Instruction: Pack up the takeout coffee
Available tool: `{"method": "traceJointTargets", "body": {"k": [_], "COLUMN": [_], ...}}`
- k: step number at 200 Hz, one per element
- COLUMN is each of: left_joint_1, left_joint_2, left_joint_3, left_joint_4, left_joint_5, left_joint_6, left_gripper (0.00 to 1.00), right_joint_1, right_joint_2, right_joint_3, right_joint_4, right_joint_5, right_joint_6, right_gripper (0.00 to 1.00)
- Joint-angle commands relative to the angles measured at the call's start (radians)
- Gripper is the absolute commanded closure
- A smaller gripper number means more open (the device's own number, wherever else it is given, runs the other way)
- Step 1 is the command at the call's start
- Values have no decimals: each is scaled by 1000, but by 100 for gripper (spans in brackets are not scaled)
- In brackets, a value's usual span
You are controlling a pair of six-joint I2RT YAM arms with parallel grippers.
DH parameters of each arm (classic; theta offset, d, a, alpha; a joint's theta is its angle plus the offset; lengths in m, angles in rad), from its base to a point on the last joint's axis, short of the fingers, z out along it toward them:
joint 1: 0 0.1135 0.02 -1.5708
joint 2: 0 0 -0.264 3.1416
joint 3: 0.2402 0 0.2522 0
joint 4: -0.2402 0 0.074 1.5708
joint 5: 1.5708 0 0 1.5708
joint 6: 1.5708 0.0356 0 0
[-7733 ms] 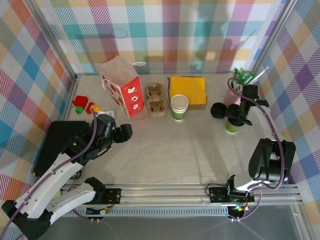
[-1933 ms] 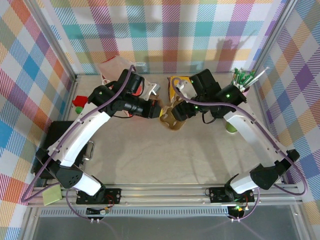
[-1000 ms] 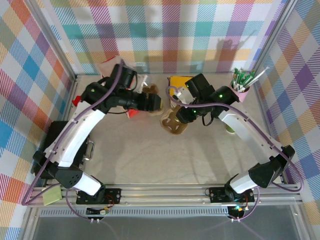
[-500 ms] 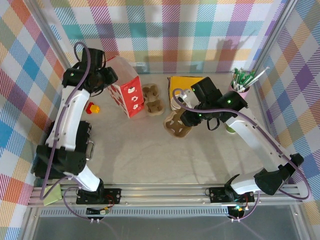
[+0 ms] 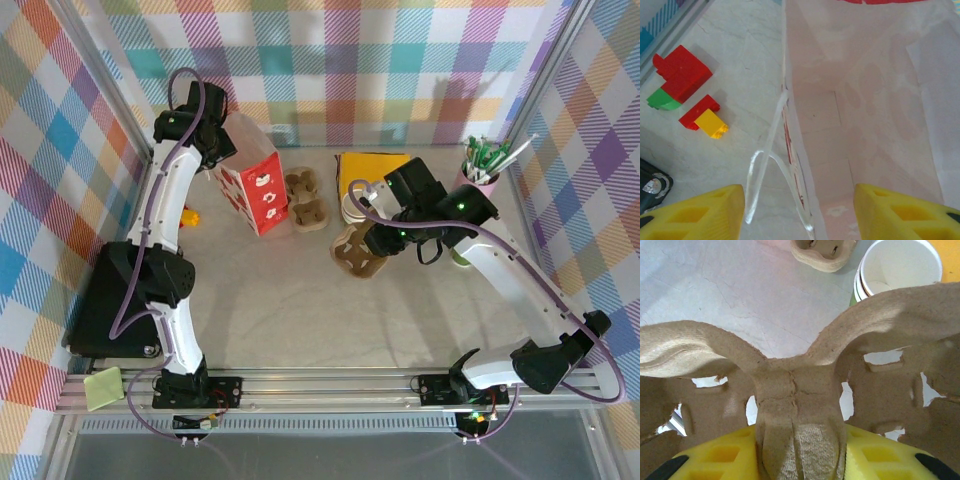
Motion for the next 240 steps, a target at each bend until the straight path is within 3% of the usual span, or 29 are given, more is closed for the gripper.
{"method": "traceJointTargets", "body": {"k": [1, 34, 104, 167, 240], "left_joint_1": [16, 18, 18, 18, -15], "left_joint_2": [32, 63, 33, -110, -389], "left_joint_3": [30, 31, 32, -47, -297], "left_joint_4": [-59, -61, -76, -149, -222], "left_joint_5": [-11, -3, -24, 51, 275], "left_joint_6": [6, 16, 68, 113, 166], "left_gripper": [44, 52, 95, 100, 100], "right_joint_1": [5, 5, 5, 4, 5], "right_joint_2": [-20, -20, -23, -36, -114], "right_joint_3": [-3, -3, 1, 37, 62], "right_joint_4": [-19, -18, -22, -43, -68], "right_joint_5": [10, 14, 14, 5, -34], "right_joint_6": [16, 18, 19, 33, 56], "right_gripper": [61, 61, 61, 62, 62]}}
